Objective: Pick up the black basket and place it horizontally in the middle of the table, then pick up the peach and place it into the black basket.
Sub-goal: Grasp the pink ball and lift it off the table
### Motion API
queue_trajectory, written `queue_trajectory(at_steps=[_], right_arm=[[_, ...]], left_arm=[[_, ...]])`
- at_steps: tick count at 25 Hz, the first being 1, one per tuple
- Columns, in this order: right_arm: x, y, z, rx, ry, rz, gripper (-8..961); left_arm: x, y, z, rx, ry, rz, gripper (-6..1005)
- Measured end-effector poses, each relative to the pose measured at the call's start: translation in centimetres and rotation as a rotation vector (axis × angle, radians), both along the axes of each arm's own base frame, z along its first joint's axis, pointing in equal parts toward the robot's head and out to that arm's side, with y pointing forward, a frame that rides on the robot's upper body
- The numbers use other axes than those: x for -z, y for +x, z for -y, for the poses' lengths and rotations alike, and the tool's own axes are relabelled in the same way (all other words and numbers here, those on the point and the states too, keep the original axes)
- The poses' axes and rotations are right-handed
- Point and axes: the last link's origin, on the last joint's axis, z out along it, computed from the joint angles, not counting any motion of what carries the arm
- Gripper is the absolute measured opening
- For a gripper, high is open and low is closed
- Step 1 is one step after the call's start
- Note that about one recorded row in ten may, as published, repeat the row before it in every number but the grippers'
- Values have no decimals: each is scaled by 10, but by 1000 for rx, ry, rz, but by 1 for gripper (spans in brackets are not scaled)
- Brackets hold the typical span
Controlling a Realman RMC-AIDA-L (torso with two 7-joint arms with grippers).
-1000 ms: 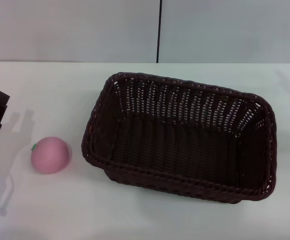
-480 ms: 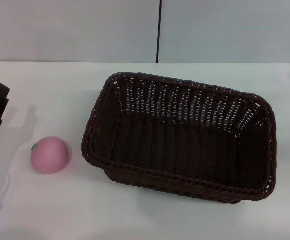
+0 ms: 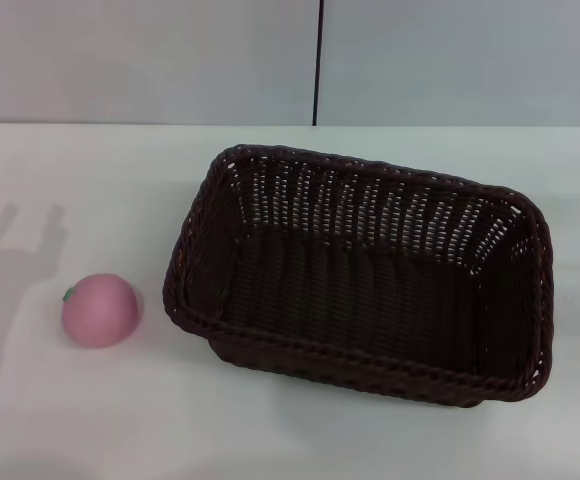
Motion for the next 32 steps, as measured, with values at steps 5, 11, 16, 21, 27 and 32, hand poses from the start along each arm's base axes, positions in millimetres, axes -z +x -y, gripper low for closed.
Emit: queue_trajectory(at_steps=[5, 11, 16, 21, 27, 32], right_arm=[[5, 3, 3, 20, 5, -22, 623], [12, 7, 4, 54, 21, -23, 623], [13, 11, 6, 74, 25, -18, 623], [14, 11, 6, 81, 23, -20, 623], [15, 12, 3, 90, 19, -19, 623], [17, 13, -4, 117, 5, -10, 623]], left_arm=[[-5, -6, 1, -8, -5, -57, 632], [-2, -11, 3, 23, -107, -150, 629], [0, -12, 11, 73, -192, -189, 627], [5, -16, 27, 97, -268, -216, 625], [13, -21, 46, 96, -332, -233, 622], [18, -23, 51, 89, -357, -237, 620]])
